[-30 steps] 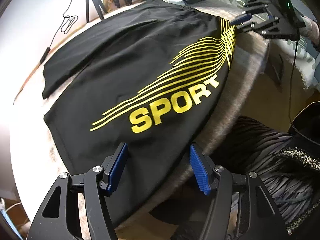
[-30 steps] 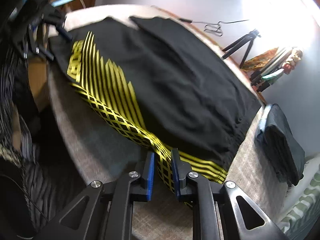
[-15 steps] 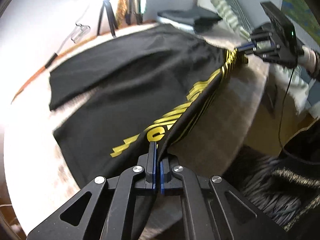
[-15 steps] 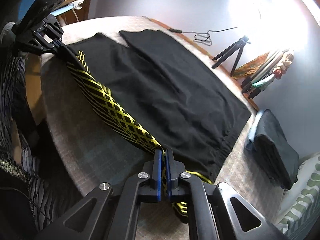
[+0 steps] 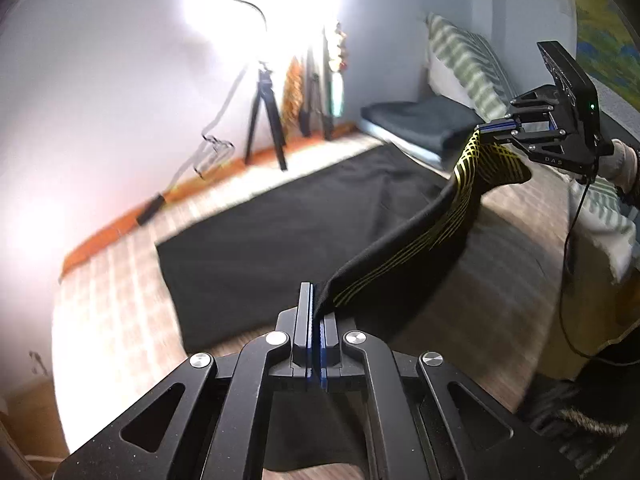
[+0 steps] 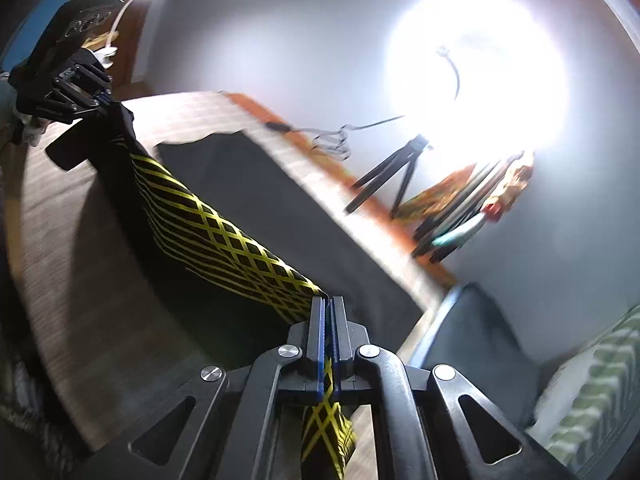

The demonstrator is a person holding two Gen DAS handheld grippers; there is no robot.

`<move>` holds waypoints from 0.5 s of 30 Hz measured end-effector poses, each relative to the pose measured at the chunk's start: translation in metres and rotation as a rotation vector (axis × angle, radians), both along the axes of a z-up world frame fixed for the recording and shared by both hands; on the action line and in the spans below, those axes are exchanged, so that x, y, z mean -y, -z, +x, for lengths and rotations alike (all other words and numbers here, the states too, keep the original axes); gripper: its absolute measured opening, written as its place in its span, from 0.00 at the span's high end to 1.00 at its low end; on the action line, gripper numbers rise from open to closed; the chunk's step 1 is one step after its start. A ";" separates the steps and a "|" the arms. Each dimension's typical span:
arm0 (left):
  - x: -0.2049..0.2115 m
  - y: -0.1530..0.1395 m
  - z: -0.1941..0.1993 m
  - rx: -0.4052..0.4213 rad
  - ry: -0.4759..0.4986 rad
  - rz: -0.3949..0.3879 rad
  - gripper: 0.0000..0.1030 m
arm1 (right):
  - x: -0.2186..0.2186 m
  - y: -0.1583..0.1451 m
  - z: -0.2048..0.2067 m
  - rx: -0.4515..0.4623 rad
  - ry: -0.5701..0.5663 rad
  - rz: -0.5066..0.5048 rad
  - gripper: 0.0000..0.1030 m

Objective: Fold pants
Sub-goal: 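Lift the shorts with both grippers and fold them in half lengthwise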

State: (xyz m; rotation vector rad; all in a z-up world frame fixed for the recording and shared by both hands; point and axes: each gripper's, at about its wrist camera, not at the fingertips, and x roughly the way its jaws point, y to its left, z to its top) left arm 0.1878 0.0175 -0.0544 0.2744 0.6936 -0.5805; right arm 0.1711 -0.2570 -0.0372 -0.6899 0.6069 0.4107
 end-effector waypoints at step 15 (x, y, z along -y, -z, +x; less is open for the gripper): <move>0.009 0.021 0.155 -0.030 -0.027 0.079 0.99 | -0.001 0.029 0.163 -0.083 0.131 -0.004 1.00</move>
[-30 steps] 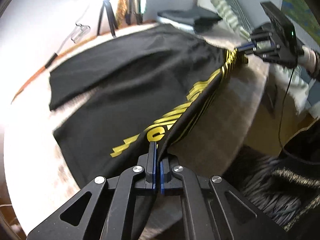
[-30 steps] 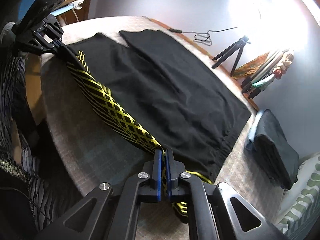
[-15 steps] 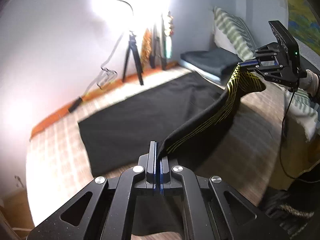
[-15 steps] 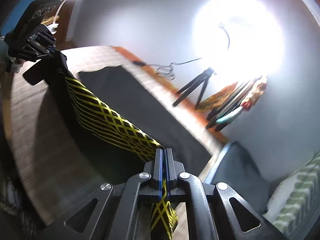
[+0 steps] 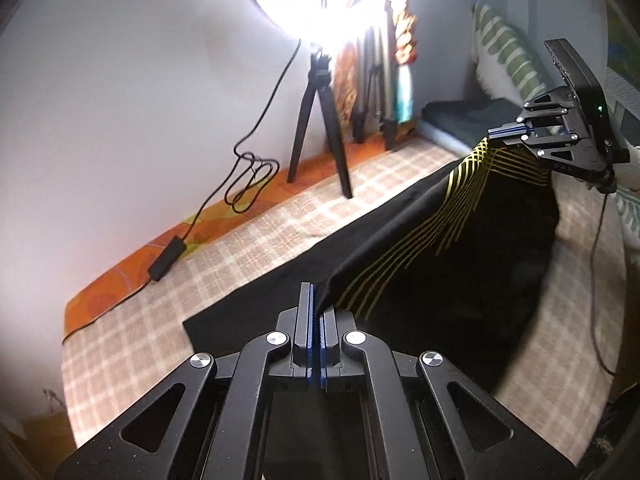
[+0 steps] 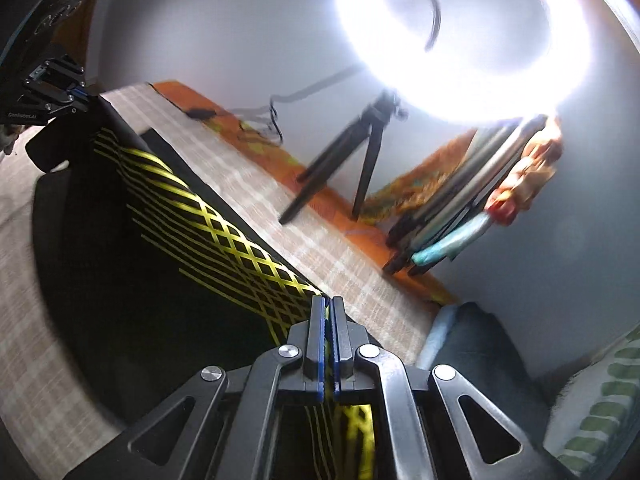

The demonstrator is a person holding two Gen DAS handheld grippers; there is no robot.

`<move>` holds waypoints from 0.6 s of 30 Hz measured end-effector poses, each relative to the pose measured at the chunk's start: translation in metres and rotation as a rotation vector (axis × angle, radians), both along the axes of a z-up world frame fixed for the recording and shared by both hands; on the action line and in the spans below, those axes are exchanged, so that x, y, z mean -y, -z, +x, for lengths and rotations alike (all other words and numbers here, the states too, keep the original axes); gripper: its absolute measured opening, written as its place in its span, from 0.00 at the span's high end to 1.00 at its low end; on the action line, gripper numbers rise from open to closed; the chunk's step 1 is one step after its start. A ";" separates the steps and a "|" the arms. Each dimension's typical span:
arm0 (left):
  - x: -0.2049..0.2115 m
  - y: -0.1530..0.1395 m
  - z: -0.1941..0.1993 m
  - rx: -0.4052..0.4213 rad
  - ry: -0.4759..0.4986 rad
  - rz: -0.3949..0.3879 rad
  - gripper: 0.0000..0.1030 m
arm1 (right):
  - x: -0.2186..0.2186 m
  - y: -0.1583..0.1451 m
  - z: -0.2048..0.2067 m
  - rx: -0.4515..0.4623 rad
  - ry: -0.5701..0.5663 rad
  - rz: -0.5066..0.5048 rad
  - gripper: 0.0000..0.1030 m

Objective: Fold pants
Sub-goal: 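Lift the shorts with both grippers and fold them in half lengthwise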

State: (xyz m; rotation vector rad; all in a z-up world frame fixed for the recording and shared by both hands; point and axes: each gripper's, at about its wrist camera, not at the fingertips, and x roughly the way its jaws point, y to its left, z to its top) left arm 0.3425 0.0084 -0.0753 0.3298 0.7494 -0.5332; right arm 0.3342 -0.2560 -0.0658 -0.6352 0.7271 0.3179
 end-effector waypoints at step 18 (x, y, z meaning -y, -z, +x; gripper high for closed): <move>-0.052 0.057 0.084 -0.096 -0.244 0.110 0.93 | -0.016 0.082 0.090 -0.131 0.041 -0.099 1.00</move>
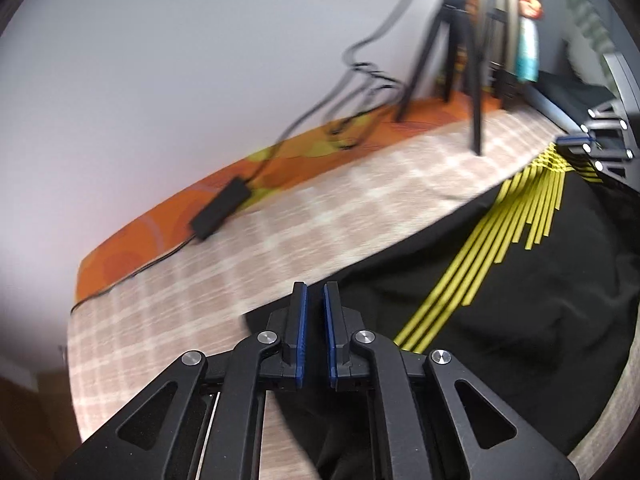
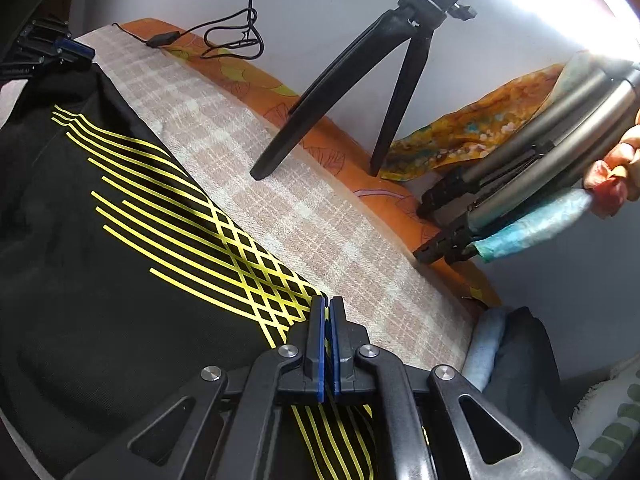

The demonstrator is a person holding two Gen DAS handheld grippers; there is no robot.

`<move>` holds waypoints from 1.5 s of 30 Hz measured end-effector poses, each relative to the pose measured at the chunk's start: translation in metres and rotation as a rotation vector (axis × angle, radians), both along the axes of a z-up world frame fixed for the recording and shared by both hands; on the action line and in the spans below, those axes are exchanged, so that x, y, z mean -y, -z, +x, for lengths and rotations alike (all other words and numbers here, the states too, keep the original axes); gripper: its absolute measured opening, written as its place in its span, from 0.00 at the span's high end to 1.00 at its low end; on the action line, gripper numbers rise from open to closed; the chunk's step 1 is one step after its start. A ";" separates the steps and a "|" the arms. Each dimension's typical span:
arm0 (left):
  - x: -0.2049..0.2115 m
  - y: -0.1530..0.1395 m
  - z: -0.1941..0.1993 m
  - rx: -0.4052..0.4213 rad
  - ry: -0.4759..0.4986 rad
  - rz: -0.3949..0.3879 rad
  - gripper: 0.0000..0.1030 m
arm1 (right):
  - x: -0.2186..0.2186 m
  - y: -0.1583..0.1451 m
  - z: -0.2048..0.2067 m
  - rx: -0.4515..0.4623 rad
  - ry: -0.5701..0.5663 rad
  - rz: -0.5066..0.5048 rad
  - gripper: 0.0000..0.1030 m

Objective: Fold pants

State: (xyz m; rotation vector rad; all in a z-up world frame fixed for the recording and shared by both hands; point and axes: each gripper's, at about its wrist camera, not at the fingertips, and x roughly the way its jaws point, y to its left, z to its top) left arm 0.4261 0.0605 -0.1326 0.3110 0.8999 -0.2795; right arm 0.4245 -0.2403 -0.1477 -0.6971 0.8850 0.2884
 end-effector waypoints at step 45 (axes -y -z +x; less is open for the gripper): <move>0.101 0.028 -0.170 -0.142 0.260 -0.299 0.78 | 0.037 0.023 -0.145 -0.345 0.432 1.089 0.26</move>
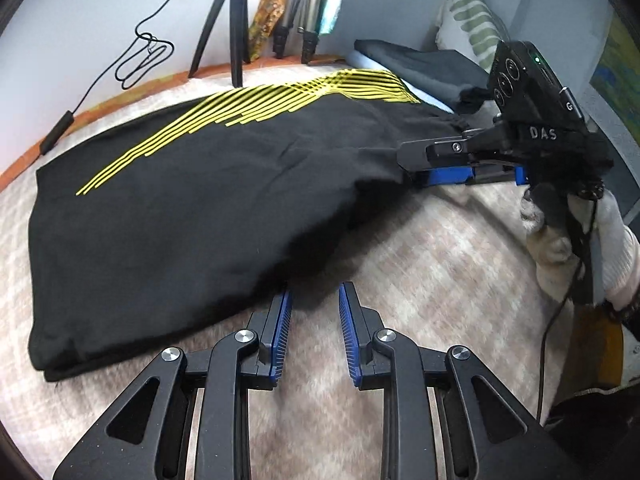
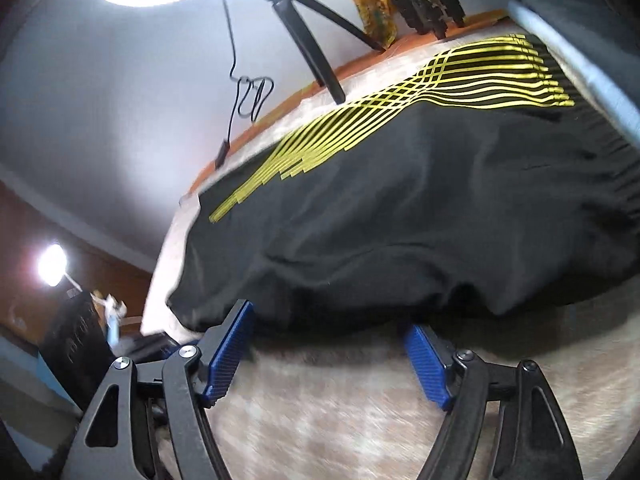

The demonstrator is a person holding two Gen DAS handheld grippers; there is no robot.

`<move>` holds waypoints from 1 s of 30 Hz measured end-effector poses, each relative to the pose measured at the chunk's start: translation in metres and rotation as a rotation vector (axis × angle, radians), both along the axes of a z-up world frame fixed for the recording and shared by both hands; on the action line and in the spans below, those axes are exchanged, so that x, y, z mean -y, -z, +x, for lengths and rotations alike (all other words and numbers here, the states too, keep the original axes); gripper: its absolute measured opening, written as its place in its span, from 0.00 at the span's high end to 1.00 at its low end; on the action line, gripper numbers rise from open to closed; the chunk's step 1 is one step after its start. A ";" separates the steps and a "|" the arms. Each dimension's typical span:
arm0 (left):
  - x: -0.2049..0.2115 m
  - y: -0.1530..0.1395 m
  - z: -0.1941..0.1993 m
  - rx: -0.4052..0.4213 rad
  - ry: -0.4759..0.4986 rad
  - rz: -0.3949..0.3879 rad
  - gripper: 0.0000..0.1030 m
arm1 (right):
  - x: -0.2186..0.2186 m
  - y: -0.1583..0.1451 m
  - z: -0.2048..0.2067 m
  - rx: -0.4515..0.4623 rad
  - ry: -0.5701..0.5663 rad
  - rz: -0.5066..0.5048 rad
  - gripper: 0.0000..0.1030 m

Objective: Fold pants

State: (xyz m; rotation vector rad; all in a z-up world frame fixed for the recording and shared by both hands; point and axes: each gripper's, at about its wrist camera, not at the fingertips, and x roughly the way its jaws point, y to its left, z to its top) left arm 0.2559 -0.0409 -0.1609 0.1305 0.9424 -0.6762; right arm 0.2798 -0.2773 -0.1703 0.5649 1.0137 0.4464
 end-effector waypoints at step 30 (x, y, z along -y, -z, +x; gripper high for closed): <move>0.024 -0.029 0.028 0.044 0.163 -0.061 0.95 | 0.111 0.021 -0.031 -0.073 0.418 0.250 0.30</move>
